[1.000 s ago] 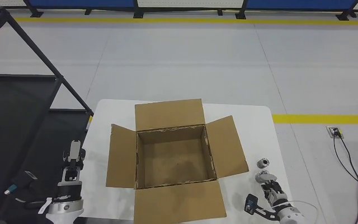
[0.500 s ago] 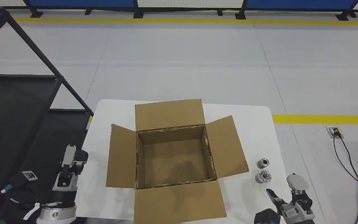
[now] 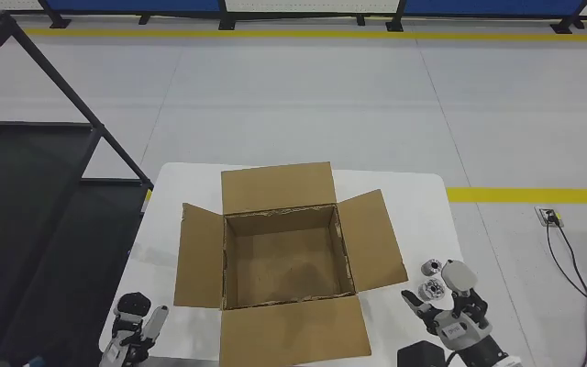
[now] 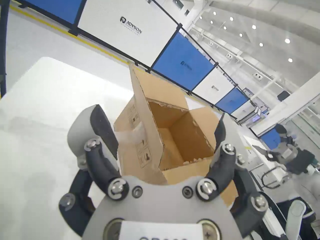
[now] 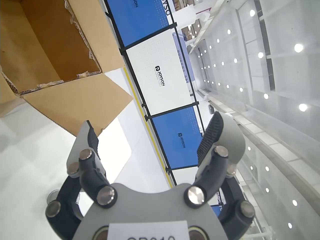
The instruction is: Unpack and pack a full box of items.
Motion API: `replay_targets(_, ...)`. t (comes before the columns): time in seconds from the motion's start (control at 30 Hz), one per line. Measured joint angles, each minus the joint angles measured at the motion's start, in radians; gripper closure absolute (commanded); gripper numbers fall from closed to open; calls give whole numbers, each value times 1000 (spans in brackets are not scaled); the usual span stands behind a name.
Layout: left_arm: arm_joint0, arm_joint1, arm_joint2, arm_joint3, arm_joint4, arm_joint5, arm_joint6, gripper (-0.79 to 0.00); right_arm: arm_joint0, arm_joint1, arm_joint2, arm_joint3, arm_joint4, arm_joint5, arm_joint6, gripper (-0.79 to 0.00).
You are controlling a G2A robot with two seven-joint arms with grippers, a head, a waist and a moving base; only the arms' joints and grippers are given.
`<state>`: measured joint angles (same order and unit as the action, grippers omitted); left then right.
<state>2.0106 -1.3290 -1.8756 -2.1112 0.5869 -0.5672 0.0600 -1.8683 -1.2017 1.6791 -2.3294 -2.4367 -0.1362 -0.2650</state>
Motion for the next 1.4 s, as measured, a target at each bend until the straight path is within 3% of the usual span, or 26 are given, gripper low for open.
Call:
replay_targets(0.27,-13,0,-8,2,18,23,5,-785,60,4,-47,-9,-69,-51,30,-785)
replay_targets(0.53,-95,-6,97,21,459,258,108,-785,56,7,-41,-3,-88,-53,34,-785)
replay_targets(0.63,-123,-7,145,42,523,253,129,-785,51,9,-32,-1,-89,-51,29,-785)
replay_targets(0.87,-208,-2,176,98,632,259,159,-785,32,11,-13,6,-84,-35,17,-785)
replay_targets(1.4,-407,6,213,191,631,269,102,-785,11,16,-18,1,-113,-37,12,-785)
